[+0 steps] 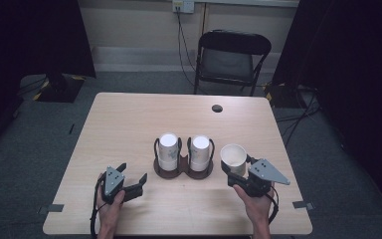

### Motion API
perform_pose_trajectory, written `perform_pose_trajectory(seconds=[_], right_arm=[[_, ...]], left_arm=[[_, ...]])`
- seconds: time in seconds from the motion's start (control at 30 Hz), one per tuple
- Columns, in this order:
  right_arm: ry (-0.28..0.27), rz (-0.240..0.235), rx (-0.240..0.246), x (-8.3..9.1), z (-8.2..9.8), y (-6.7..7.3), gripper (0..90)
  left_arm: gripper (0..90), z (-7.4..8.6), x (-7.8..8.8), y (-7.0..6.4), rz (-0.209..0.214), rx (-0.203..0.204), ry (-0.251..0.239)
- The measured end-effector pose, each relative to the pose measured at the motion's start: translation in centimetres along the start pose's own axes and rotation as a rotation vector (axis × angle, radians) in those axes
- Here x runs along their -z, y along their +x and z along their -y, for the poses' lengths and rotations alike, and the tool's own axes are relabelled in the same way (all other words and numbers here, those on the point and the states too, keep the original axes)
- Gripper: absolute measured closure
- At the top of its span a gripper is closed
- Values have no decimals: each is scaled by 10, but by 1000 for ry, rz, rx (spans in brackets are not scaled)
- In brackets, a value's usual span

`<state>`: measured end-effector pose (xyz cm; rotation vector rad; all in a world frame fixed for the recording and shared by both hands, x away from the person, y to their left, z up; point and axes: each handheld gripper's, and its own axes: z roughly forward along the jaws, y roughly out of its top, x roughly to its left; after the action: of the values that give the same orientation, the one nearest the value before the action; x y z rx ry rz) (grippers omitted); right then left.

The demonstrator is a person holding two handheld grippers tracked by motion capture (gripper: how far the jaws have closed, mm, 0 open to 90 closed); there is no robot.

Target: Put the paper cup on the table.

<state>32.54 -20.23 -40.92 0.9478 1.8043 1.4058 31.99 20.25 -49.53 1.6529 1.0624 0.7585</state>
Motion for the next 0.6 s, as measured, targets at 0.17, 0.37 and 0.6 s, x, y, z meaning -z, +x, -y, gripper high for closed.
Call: perform_pose_trajectory(seconds=[0.17, 0.37, 0.6], right_arm=[[8, 17, -27, -11, 0, -12, 297], [32, 44, -60, -32, 6, -30, 294], [51, 89, -73, -48, 10, -48, 291]], left_arm=[[154, 1, 3, 0, -16, 2, -29], [154, 2, 5, -1, -16, 0, -53], [156, 3, 6, 0, -7, 2, -61]])
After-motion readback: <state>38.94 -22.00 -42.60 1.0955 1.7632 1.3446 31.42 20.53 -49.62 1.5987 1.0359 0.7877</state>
